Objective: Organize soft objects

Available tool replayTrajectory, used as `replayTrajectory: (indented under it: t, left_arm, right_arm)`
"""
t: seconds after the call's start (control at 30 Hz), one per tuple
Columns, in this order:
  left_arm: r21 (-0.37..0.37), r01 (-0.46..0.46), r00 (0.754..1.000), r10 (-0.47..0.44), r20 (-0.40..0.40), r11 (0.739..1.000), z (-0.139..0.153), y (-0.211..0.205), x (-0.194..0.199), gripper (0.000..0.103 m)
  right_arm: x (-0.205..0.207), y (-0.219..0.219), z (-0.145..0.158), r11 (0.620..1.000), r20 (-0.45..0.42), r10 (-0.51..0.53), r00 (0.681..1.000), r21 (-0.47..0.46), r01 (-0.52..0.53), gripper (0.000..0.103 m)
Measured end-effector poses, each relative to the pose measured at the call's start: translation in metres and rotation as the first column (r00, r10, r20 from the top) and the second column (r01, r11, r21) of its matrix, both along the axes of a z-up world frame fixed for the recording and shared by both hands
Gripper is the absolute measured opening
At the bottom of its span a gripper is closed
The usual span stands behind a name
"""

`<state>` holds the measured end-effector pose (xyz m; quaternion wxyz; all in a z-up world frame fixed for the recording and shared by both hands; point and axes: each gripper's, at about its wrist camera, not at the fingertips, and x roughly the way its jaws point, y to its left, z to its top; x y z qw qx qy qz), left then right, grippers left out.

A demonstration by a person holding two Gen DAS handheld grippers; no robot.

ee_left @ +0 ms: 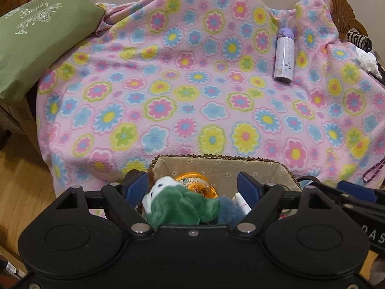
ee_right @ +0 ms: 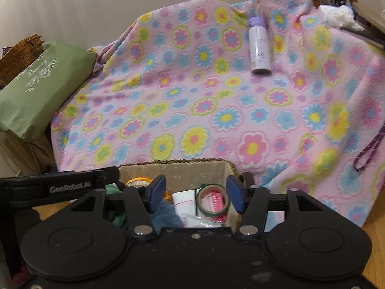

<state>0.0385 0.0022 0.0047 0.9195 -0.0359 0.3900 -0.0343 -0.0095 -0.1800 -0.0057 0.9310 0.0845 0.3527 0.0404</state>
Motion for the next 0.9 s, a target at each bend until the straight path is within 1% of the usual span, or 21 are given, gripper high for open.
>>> replayTrajectory:
  t: [0.07,0.23,0.37,0.57,0.67,0.9]
  left_arm:
    - [0.007,-0.002,1.000,0.002,0.000,1.000,0.000,-0.002,-0.004,0.081]
    - [0.041,0.002,1.000,-0.003,0.023,0.999,0.004,-0.007,-0.013,0.081]
    - [0.046,0.000,1.000,-0.002,0.027,0.999,0.006,-0.008,-0.017,0.082]
    - [0.053,0.001,1.000,-0.002,0.023,0.999,0.006,-0.008,-0.021,0.083]
    - [0.057,-0.001,1.000,0.000,0.023,0.998,0.005,-0.009,-0.022,0.088]
    - [0.056,-0.006,1.000,0.006,0.007,0.998,0.003,-0.008,-0.022,0.088]
  right_arm:
    - [-0.004,-0.003,0.001,1.000,0.006,-0.023,1.000,-0.020,0.023,0.062]
    - [-0.007,-0.009,0.000,0.997,0.000,-0.064,0.998,-0.050,0.064,0.067]
    - [-0.008,-0.010,-0.001,0.996,-0.008,-0.072,0.997,-0.054,0.071,0.071]
    - [-0.010,-0.006,0.000,0.995,-0.005,-0.068,0.998,-0.067,0.068,0.074]
    - [-0.010,-0.005,0.001,0.995,-0.007,-0.066,0.998,-0.071,0.065,0.075]
    - [-0.010,-0.006,0.000,0.995,-0.015,-0.067,0.998,-0.070,0.066,0.076]
